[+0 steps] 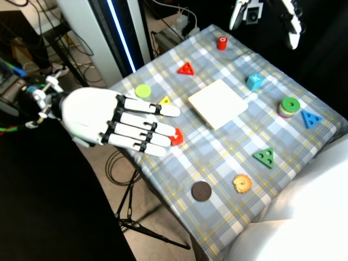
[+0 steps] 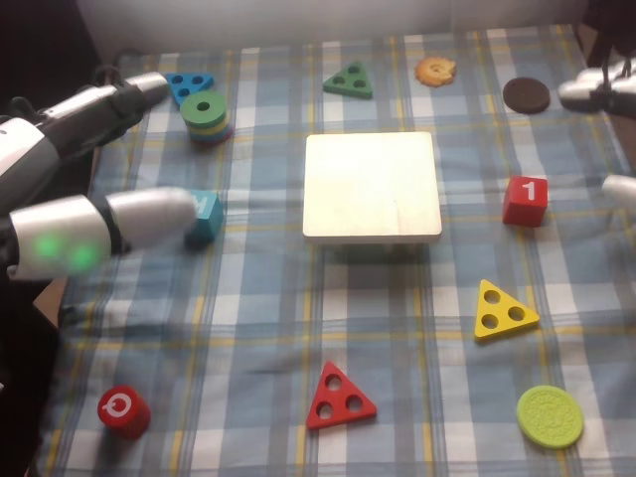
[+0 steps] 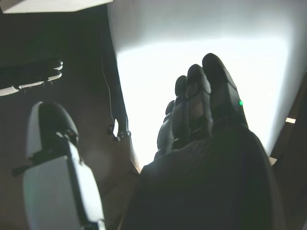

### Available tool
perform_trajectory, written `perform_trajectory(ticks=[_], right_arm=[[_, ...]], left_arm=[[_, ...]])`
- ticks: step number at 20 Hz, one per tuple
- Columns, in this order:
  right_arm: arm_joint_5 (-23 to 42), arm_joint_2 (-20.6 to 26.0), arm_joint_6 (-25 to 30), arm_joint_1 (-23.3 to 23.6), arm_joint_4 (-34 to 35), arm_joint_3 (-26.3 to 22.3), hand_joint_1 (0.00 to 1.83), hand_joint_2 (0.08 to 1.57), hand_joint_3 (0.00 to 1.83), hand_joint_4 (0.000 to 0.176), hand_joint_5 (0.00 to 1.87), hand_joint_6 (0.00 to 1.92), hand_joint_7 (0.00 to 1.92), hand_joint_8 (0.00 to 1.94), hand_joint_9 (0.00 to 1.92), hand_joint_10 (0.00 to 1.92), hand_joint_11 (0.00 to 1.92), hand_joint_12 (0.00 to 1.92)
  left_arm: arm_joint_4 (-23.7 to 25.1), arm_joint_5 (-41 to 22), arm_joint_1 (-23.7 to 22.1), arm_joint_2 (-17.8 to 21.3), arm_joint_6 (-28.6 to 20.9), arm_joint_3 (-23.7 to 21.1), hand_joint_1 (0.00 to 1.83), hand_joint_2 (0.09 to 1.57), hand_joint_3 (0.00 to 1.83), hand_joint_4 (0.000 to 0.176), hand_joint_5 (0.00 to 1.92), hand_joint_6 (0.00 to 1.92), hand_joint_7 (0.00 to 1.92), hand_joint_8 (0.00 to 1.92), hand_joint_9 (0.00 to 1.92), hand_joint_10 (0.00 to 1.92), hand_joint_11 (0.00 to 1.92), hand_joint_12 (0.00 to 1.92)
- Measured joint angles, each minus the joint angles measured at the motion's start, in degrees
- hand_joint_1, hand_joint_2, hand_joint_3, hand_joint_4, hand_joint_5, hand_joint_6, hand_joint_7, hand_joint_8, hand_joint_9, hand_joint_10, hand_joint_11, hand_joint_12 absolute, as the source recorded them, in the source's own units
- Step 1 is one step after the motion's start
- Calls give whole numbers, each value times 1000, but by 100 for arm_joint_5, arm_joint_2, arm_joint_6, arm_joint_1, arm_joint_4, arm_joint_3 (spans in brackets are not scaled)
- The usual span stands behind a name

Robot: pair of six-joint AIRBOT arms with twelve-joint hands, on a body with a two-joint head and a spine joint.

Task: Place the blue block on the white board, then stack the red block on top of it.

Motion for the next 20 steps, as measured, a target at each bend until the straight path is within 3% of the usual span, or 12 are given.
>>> perform_trajectory(ticks=[3, 10, 15, 20], right_arm=[[-33, -9, 0, 0, -11, 2, 507, 1390, 4, 0, 490, 2, 525, 2, 479, 4, 322, 290], [-42, -11, 118, 98, -293, 7, 518, 1387, 1, 0, 506, 0, 546, 0, 491, 0, 352, 178], [-46, -9, 164, 105, -409, 31, 513, 1390, 1, 0, 520, 3, 568, 6, 514, 7, 348, 151], [-55, -9, 179, 105, -407, 52, 500, 1392, 1, 0, 499, 1, 569, 2, 508, 1, 327, 133]], left_arm=[[-111, 269, -160, -55, 245, 203, 454, 1085, 3, 176, 285, 1, 249, 1, 196, 1, 0, 338], [-1008, 1416, -1126, -538, 3152, 483, 749, 978, 0, 176, 341, 6, 224, 3, 174, 1, 0, 281], [-1781, 1967, -1578, -1025, 5366, 822, 823, 943, 0, 176, 381, 5, 292, 7, 220, 6, 54, 283], [-2175, 2441, -1751, -1285, 5963, 1145, 850, 973, 3, 176, 546, 12, 371, 5, 275, 5, 83, 263]])
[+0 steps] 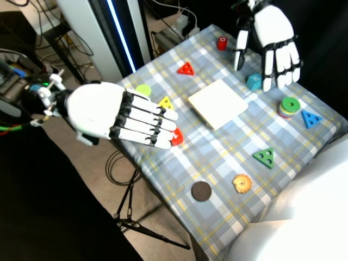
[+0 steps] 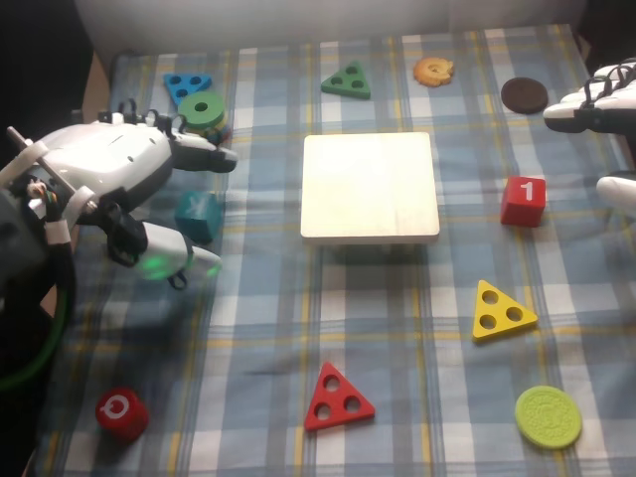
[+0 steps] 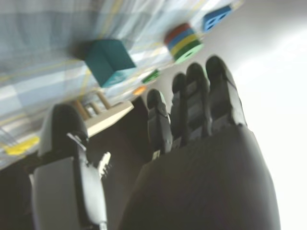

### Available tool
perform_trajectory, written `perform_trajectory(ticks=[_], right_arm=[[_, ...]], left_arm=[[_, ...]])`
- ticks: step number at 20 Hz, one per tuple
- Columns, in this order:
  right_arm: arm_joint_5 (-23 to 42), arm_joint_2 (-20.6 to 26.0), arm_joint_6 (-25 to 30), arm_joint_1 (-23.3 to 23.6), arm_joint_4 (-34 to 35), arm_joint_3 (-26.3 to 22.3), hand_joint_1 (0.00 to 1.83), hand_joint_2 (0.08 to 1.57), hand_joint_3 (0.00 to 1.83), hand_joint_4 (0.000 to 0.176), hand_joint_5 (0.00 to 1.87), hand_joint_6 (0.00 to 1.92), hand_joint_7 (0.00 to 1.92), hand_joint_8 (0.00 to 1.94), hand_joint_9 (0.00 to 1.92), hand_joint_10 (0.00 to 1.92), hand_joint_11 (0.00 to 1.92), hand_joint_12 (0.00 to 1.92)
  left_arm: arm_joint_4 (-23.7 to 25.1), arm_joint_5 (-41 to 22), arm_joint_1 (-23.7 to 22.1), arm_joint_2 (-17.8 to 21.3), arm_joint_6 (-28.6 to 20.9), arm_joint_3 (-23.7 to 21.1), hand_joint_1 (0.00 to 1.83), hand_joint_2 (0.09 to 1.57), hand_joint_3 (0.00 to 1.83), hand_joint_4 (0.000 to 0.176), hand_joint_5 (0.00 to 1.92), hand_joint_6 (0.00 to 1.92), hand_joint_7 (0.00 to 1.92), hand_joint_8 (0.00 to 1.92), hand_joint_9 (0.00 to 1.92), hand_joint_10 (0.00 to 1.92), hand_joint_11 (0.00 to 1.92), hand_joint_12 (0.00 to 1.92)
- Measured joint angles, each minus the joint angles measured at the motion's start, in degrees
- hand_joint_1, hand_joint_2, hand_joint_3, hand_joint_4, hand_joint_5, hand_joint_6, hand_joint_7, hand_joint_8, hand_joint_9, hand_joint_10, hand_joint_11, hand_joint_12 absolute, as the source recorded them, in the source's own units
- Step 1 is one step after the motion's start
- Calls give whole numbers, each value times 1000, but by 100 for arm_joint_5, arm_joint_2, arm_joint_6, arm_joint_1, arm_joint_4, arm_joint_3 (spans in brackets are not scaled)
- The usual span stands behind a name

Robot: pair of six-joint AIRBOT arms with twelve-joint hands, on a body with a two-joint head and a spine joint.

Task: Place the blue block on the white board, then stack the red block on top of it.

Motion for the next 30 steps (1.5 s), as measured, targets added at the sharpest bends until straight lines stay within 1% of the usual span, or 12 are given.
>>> perform_trajectory(ticks=[4, 7, 9, 10, 12, 18, 20, 23, 24, 26, 28, 30], right_arm=[[-13, -26, 2, 0, -22, 0, 489, 1398, 3, 0, 476, 0, 590, 6, 516, 2, 318, 129], [-48, -48, 20, 0, -44, 0, 480, 1404, 4, 0, 485, 4, 619, 14, 529, 6, 314, 130], [-50, -48, 22, 0, -26, 7, 439, 1411, 4, 0, 480, 0, 635, 9, 538, 5, 301, 133], [-55, -48, 24, 0, -31, 13, 433, 1415, 5, 0, 480, 1, 643, 10, 543, 6, 297, 133], [-52, -48, 39, 0, -35, 13, 414, 1430, 7, 0, 477, 0, 659, 9, 552, 6, 291, 139], [-52, -48, 46, 0, -33, 13, 388, 1477, 11, 0, 471, 0, 689, 9, 561, 3, 280, 151], [-57, -48, 48, 0, -31, 13, 404, 1481, 5, 0, 477, 1, 701, 7, 559, 2, 268, 155], [-42, -48, 63, -2, -42, 13, 428, 1483, 1, 0, 480, 1, 712, 5, 582, 6, 290, 177], [-50, -48, 63, -2, -33, 13, 432, 1483, 1, 0, 478, 0, 709, 3, 580, 4, 284, 177], [-55, -50, 63, -2, -31, 13, 436, 1489, 3, 0, 473, 0, 707, 1, 578, 2, 283, 179], [-52, -55, 63, -2, -31, 13, 434, 1486, 1, 0, 473, 0, 706, 0, 571, 0, 276, 178], [-57, -55, 63, -2, -35, 24, 412, 1488, 2, 0, 471, 0, 702, 0, 572, 0, 286, 188]], left_arm=[[-238, 22, -17, 0, 120, 140, 909, 998, 2, 176, 686, 23, 407, 7, 299, 5, 86, 255], [-295, 101, -52, -72, 144, 221, 925, 1026, 9, 161, 780, 16, 427, 4, 300, 4, 81, 250], [-350, 131, -66, -114, 144, 264, 958, 1045, 3, 121, 865, 16, 480, 8, 346, 7, 101, 264], [-389, 131, -70, -138, 144, 284, 1011, 1084, 2, 165, 979, 734, 504, 10, 373, 8, 110, 276], [-402, 138, -70, -140, 142, 295, 1003, 1122, 3, 176, 940, 1020, 527, 5, 397, 4, 119, 285], [-638, 90, -94, -251, 127, 404, 1008, 1126, 0, 176, 946, 1022, 624, 6, 491, 10, 184, 361], [-544, -63, -118, -249, -291, 363, 1026, 1117, 1, 148, 967, 991, 650, 4, 505, 5, 185, 379], [-90, -251, -243, -186, -898, 192, 1035, 1116, 0, 129, 974, 981, 632, 0, 481, 3, 160, 393], [39, -323, -306, -186, -973, 160, 1012, 1123, 1, 167, 954, 1011, 617, 1, 471, 2, 152, 396], [407, -422, -468, -186, -1224, 107, 1005, 1130, 0, 174, 942, 1031, 585, 2, 428, 0, 120, 383], [881, -540, -645, -229, -1720, 83, 1040, 1113, 0, 123, 986, 965, 593, 2, 413, 2, 105, 379], [1075, -555, -776, -354, -1790, 105, 1057, 1099, 0, 104, 1016, 913, 595, 1, 412, 1, 106, 390]])
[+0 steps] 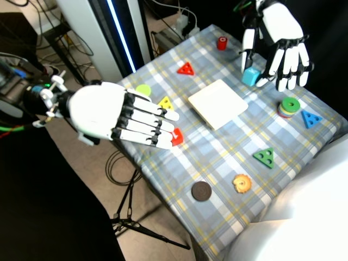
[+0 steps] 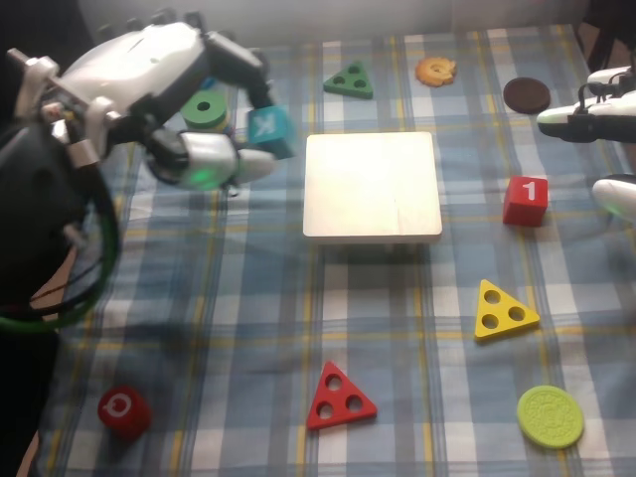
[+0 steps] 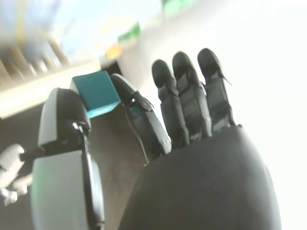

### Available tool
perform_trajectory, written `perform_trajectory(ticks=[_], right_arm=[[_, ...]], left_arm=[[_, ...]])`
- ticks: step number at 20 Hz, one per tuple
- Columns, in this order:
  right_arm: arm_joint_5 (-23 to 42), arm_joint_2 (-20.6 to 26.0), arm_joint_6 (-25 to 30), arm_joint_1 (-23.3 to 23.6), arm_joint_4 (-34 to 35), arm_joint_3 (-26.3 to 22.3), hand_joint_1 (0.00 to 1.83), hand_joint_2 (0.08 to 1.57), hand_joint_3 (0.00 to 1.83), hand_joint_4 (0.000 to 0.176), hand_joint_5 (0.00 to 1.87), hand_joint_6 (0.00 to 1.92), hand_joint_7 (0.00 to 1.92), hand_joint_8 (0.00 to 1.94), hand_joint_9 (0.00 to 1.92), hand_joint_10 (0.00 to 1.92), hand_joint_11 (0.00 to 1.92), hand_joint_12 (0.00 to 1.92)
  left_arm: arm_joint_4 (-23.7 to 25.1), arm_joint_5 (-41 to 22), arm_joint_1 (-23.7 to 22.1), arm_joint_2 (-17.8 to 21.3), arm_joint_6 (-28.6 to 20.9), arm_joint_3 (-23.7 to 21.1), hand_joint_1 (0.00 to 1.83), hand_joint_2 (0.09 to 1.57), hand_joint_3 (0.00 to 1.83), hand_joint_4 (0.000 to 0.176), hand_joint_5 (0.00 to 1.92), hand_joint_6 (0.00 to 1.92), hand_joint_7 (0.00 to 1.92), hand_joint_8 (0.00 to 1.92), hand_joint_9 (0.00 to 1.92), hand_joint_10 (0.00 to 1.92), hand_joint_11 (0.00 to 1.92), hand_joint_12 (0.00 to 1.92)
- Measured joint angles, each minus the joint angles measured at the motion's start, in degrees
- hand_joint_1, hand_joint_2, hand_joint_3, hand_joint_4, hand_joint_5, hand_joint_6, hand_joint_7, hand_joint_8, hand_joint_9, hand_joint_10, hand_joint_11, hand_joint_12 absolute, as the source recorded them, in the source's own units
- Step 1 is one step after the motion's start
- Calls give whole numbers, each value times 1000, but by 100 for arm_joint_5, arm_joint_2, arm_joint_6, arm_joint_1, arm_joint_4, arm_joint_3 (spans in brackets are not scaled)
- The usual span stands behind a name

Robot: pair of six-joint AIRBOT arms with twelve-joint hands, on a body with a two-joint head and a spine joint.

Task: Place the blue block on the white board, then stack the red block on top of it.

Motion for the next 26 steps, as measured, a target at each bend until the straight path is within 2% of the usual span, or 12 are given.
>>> perform_trajectory(ticks=[2, 3, 5, 7, 8, 9, 10, 12, 14, 21, 25, 26], right_arm=[[9, 0, 2, 0, 0, 17, 409, 1482, 0, 0, 471, 0, 701, 0, 558, 0, 271, 185], [7, -7, 2, 2, -2, 26, 411, 1481, 0, 0, 470, 0, 702, 0, 557, 0, 266, 184], [2, -31, 2, 9, 2, 48, 433, 1478, 0, 0, 469, 0, 708, 2, 560, 1, 260, 190], [-9, -72, 7, 44, -50, 70, 438, 1480, 0, 0, 470, 2, 710, 2, 569, 5, 263, 198], [-13, -87, 31, 70, -70, 74, 441, 1476, 0, 0, 471, 2, 714, 4, 574, 6, 267, 202], [7, -111, 68, 72, -129, 109, 442, 1471, 0, 0, 472, 2, 720, 5, 578, 8, 259, 200], [9, -125, 96, 74, -166, 133, 441, 1468, 0, 0, 474, 3, 722, 6, 583, 9, 261, 203], [-35, -155, 109, 109, -168, 179, 441, 1469, 0, 0, 470, 1, 721, 4, 568, 1, 251, 202], [-55, -157, 114, 146, -155, 181, 439, 1462, 0, 0, 475, 2, 724, 4, 574, 3, 259, 209], [-46, -162, 151, 149, -210, 181, 409, 1462, 2, 0, 474, 0, 733, 2, 584, 5, 262, 241], [-50, -162, 153, 149, -212, 181, 434, 1452, 0, 0, 476, 2, 735, 2, 577, 2, 262, 258], [-50, -162, 155, 149, -210, 179, 438, 1452, 0, 0, 480, 3, 740, 4, 583, 4, 264, 261]], left_arm=[[212, 162, -160, -247, -9, 98, 1076, 1083, 1, 81, 1049, 862, 630, 0, 432, 0, 68, 510], [291, 260, -219, -367, -13, 160, 1072, 1081, 0, 95, 1050, 860, 630, 0, 437, 1, 64, 529], [345, 442, -260, -511, -15, 264, 1079, 1086, 0, 73, 1040, 878, 618, 0, 444, 1, 60, 594], [356, 645, -317, -638, -17, 382, 1067, 1093, 1, 91, 1024, 904, 611, 2, 431, 0, 41, 626], [398, 673, -334, -675, -11, 415, 1068, 1096, 1, 80, 1018, 913, 617, 2, 433, 1, 42, 640], [404, 719, -341, -713, -17, 459, 1055, 1098, 0, 110, 1013, 921, 618, 1, 435, 1, 45, 652], [400, 754, -341, -761, -11, 492, 1051, 1098, 0, 120, 1012, 922, 616, 0, 433, 0, 44, 655], [402, 876, -343, -813, -13, 531, 1031, 1101, 0, 167, 1000, 938, 610, 0, 424, 1, 21, 657], [417, 951, -361, -861, -11, 575, 1031, 1095, 0, 176, 1015, 914, 595, 1, 426, 1, 25, 638], [413, 1014, -361, -885, -15, 610, 1034, 1086, 1, 176, 1024, 897, 565, 1, 437, 2, 15, 628], [391, 1025, -361, -911, -15, 612, 1009, 1118, 0, 176, 947, 1021, 557, 3, 437, 4, 16, 695], [367, 1025, -361, -927, -9, 623, 1011, 1053, 0, 123, 831, 390, 543, 6, 428, 6, 8, 707]])
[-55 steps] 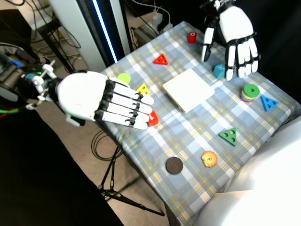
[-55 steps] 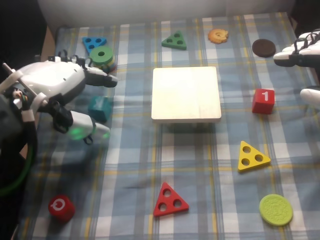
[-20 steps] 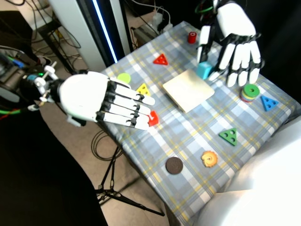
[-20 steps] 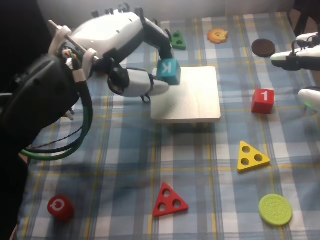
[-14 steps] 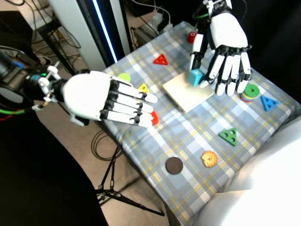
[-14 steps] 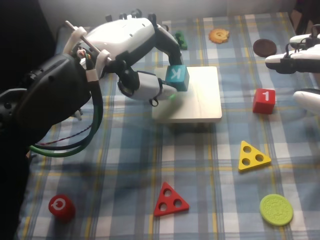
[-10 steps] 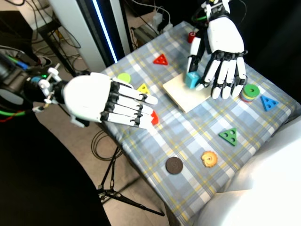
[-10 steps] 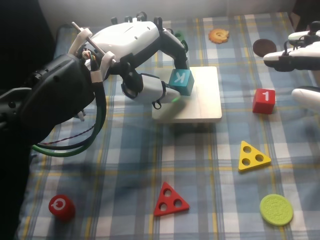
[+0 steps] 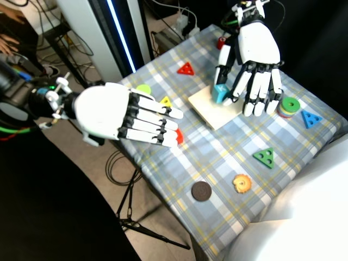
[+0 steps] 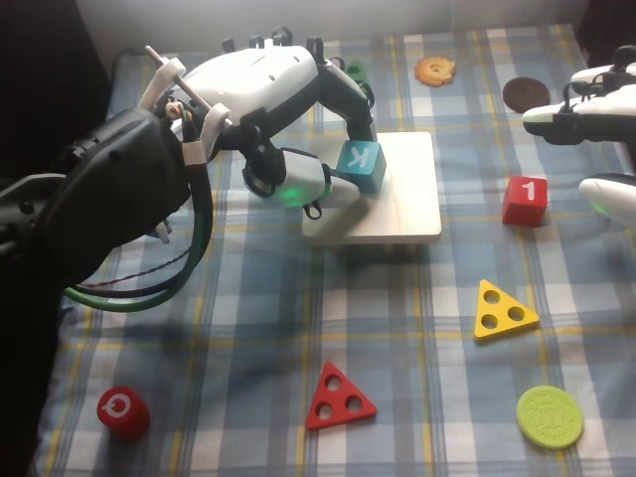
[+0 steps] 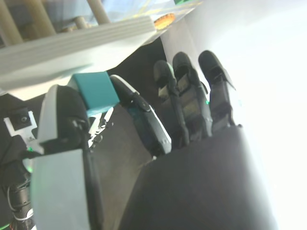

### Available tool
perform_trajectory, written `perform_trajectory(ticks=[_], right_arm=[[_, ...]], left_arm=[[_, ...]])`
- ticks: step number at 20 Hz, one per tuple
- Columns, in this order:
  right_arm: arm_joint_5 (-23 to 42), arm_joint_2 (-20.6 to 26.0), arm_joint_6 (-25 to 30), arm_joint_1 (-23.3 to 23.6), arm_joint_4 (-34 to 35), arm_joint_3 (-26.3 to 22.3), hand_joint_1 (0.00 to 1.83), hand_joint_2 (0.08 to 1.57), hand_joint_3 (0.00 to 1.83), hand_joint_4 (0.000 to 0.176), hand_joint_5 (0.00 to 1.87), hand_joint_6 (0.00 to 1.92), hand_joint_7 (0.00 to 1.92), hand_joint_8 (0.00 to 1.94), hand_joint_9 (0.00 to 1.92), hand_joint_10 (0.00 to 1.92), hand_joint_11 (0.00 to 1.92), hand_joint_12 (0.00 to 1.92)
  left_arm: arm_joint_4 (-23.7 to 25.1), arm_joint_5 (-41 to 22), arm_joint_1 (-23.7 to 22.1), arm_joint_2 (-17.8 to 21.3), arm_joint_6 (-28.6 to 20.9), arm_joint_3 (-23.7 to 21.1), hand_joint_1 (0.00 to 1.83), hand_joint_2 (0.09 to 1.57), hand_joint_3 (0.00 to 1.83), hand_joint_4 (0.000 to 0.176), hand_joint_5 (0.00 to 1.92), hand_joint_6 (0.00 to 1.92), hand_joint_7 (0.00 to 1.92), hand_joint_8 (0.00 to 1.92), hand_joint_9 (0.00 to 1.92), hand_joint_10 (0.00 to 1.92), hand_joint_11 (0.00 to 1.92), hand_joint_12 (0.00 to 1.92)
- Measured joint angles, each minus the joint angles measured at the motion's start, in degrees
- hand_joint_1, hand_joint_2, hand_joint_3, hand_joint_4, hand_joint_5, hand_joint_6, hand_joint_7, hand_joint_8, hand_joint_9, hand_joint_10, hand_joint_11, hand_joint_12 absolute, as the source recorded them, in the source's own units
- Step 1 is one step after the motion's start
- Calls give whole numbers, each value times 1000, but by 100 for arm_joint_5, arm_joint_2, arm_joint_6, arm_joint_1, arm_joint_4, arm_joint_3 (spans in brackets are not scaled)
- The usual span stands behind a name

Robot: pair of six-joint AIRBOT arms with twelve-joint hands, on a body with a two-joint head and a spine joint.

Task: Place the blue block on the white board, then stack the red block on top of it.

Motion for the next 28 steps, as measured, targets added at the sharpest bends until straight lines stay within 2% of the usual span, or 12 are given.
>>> perform_trajectory(ticks=[1, 4, 8, 11, 12, 13, 14, 17, 21, 23, 24, 28], right_arm=[[7, 0, 11, 0, -2, 0, 438, 1453, 0, 0, 478, 2, 741, 4, 591, 7, 266, 263], [2, 0, 15, 0, 0, 0, 471, 1459, 0, 0, 484, 2, 756, 4, 618, 9, 266, 280], [2, 0, 24, 0, 0, 2, 472, 1442, 0, 0, 482, 1, 744, 1, 596, 4, 262, 284], [0, -39, 28, 24, 0, 9, 510, 1413, 0, 0, 446, 0, 699, 0, 568, 0, 249, 293], [-44, -94, 37, 92, -7, 37, 634, 1325, 0, 0, 424, 1, 634, 3, 539, 0, 225, 299], [-79, -120, 37, 149, -37, 59, 634, 1325, 0, 0, 424, 1, 634, 3, 539, 0, 225, 299], [-151, -179, 42, 256, -94, 116, 673, 1219, 11, 0, 366, 0, 541, 0, 496, 0, 154, 520], [-479, -367, 33, 507, -192, 286, 757, 1129, 2, 0, 334, 0, 499, 0, 473, 0, 62, 744], [-1180, -673, -37, 769, -212, 601, 838, 1055, 0, 33, 373, 8, 515, 6, 525, 10, 77, 854], [-1497, -782, -42, 828, -210, 758, 848, 1035, 0, 11, 420, 7, 508, 0, 519, 1, 101, 927], [-1631, -828, -46, 857, -201, 833, 858, 1032, 0, 10, 435, 2, 512, 0, 514, 0, 88, 955], [-2026, -898, -111, 960, -170, 981, 881, 1037, 0, 10, 507, 8, 512, 2, 534, 5, 101, 1035]], left_arm=[[2, 9, 0, 0, -9, -2, 1019, 1033, 0, 105, 854, 128, 535, 2, 421, 2, 4, 694], [-2, 17, 0, 0, -7, -2, 1021, 1025, 1, 95, 852, 10, 537, 3, 428, 4, 4, 668], [-33, 13, 2, 0, -7, -4, 1008, 1023, 1, 130, 804, 0, 539, 1, 418, 0, 14, 672], [-114, -293, 122, 116, -13, -208, 964, 995, 0, 120, 565, 0, 454, 0, 389, 0, 3, 664], [-155, -496, 199, 166, -125, -304, 917, 1015, 2, 160, 404, 0, 365, 0, 321, 0, 0, 540], [-175, -584, 229, 197, -227, -341, 917, 1015, 2, 160, 404, 0, 365, 0, 321, 0, 0, 540], [-149, -820, 291, 313, -468, -459, 901, 987, 0, 175, 289, 0, 279, 0, 289, 0, 0, 451], [107, -1482, 529, 669, -1266, -750, 829, 971, 0, 176, 216, 0, 219, 0, 243, 0, 0, 374], [627, -2269, 1117, 1274, -2485, -1314, 786, 943, 0, 176, 180, 5, 157, 0, 154, 0, 0, 303], [748, -2632, 1311, 1386, -2927, -1410, 783, 924, 0, 176, 214, 3, 160, 3, 183, 4, 0, 678], [769, -2761, 1355, 1408, -3136, -1410, 807, 916, 0, 176, 228, 4, 171, 4, 200, 7, 0, 734], [732, -3115, 1475, 1478, -3379, -1456, 852, 939, 4, 176, 240, 0, 214, 3, 200, 0, 0, 604]])
